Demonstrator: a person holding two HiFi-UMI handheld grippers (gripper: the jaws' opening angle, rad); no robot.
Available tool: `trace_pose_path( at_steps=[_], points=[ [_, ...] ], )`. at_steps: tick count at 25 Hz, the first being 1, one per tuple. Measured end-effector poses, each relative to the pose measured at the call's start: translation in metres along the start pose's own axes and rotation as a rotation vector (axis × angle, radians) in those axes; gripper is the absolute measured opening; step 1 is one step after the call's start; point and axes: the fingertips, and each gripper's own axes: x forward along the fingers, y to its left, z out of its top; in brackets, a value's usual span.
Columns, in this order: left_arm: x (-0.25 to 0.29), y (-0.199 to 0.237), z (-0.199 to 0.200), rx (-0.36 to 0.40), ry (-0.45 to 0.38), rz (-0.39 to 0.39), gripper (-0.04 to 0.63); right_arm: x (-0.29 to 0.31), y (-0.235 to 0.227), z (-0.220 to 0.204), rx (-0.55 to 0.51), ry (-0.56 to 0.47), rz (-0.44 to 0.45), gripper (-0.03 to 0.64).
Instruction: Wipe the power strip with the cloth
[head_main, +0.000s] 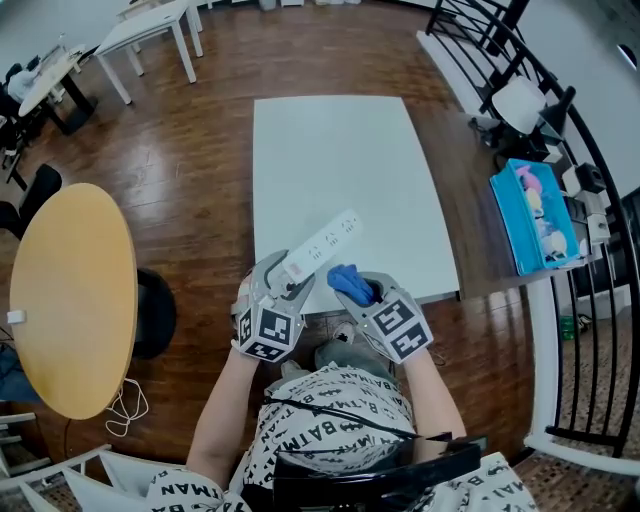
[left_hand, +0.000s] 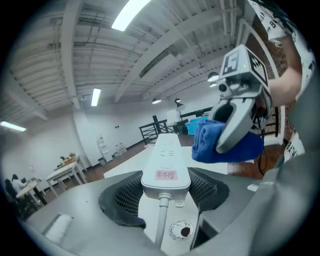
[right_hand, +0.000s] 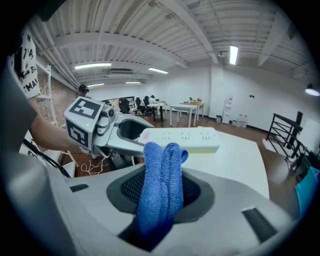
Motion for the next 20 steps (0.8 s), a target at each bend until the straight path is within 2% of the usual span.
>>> trace_pose_path(
  at_steps=[4, 8, 15, 20],
  points=[
    [0.002, -0.006, 0.008, 0.005, -0.003, 0.016, 0.284, 0.008, 0.005, 0.011, 0.067, -0.054, 0.027, 0.135],
    [0.001, -0.012, 0.012, 0.031, -0.008, 0.021, 0.284, 0.010, -0.001, 0.010, 0.071, -0.055, 0.006, 0.135],
    [-0.016, -0.029, 0.019, 0.223, -0.042, -0.056, 0.284, -0.027, -0.076, -0.020, 0.122, -0.016, -0.129, 0.135],
    [-0.028, -0.034, 0.022, 0.345, -0.069, -0.112, 0.284, -0.045, -0.100, -0.028, 0.072, 0.013, -0.164, 0.133]
  ],
)
